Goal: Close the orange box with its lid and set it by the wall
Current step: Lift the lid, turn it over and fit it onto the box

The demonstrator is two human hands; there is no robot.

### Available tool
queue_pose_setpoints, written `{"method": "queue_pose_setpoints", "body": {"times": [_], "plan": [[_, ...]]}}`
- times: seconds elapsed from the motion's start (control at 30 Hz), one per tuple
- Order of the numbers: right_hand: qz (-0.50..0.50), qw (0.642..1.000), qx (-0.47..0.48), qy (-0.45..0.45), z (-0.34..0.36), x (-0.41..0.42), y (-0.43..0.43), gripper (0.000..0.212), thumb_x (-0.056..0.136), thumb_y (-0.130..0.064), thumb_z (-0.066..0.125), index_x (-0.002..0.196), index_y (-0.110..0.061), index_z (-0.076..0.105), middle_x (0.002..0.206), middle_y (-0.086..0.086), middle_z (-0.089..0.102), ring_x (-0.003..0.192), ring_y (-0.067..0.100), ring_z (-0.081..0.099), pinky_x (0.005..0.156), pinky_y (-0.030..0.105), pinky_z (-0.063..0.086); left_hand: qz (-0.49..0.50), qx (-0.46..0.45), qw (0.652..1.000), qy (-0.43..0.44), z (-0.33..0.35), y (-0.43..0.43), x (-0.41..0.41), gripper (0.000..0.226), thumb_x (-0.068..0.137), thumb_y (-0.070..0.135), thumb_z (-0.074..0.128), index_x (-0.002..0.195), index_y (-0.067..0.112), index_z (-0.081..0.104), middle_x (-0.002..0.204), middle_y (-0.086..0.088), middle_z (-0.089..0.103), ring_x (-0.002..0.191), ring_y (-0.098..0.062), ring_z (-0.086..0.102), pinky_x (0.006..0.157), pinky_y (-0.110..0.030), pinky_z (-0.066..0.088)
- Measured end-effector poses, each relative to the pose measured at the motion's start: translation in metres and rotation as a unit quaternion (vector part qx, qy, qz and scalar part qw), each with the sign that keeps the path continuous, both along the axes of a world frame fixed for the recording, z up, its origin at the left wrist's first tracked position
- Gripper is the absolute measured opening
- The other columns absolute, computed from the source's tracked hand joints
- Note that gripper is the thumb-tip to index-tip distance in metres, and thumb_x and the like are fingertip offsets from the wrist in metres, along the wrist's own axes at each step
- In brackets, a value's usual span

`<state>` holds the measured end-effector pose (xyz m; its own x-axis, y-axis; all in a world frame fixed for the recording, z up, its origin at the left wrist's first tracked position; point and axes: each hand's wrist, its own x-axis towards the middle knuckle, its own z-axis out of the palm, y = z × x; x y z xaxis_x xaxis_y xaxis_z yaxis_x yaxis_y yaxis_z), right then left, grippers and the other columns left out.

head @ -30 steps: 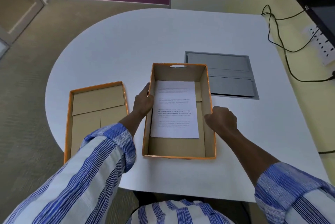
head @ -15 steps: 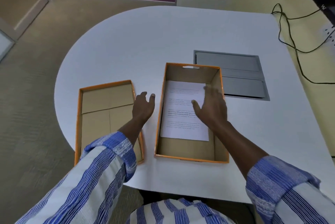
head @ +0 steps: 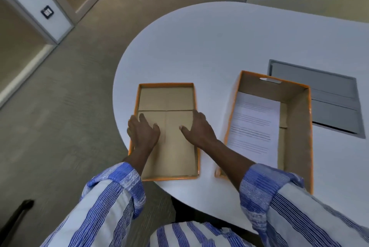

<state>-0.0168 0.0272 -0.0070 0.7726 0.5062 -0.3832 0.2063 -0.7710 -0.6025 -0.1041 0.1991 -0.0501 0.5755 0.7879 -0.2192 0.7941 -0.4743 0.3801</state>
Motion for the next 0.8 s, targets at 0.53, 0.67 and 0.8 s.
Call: {"method": "queue_pose_setpoints", "body": {"times": [0.53, 0.67, 0.8], "plan": [[-0.112, 0.977, -0.056, 0.175, -0.040, 0.000, 0.005, 0.088, 0.093, -0.051, 0.060, 0.158, -0.010, 0.018, 0.161, 0.019, 0.028, 0.144, 0.036, 0.036, 0.110, 0.044, 0.040, 0.172, -0.208, 0.963, -0.014, -0.015, 0.049, -0.021, 0.012, 0.086, 0.005, 0.051, 0.091, 0.003, 0.062, 0.100, -0.017, 0.066, 0.087, -0.030, 0.058, 0.069, -0.031, 0.045], [-0.098, 0.982, -0.097, 0.126, -0.024, 0.006, 0.010, 0.073, 0.093, -0.049, 0.059, 0.148, -0.005, 0.038, 0.152, 0.019, 0.038, 0.134, 0.035, 0.045, 0.101, 0.041, 0.045, 0.210, -0.296, 0.926, -0.107, 0.007, 0.055, -0.014, 0.020, 0.083, 0.023, 0.055, 0.068, 0.010, 0.051, 0.071, -0.005, 0.053, 0.071, -0.025, 0.052, 0.058, -0.027, 0.037], [-0.023, 0.999, 0.002, 0.031, 0.011, 0.001, 0.034, 0.053, 0.095, -0.048, 0.057, 0.128, -0.008, 0.060, 0.132, 0.014, 0.060, 0.118, 0.029, 0.058, 0.088, 0.036, 0.048, 0.229, -0.362, 0.887, -0.172, 0.040, 0.055, 0.004, 0.042, 0.080, 0.051, 0.057, 0.077, 0.010, 0.060, 0.073, -0.003, 0.058, 0.064, -0.020, 0.052, 0.057, -0.030, 0.037]]}}
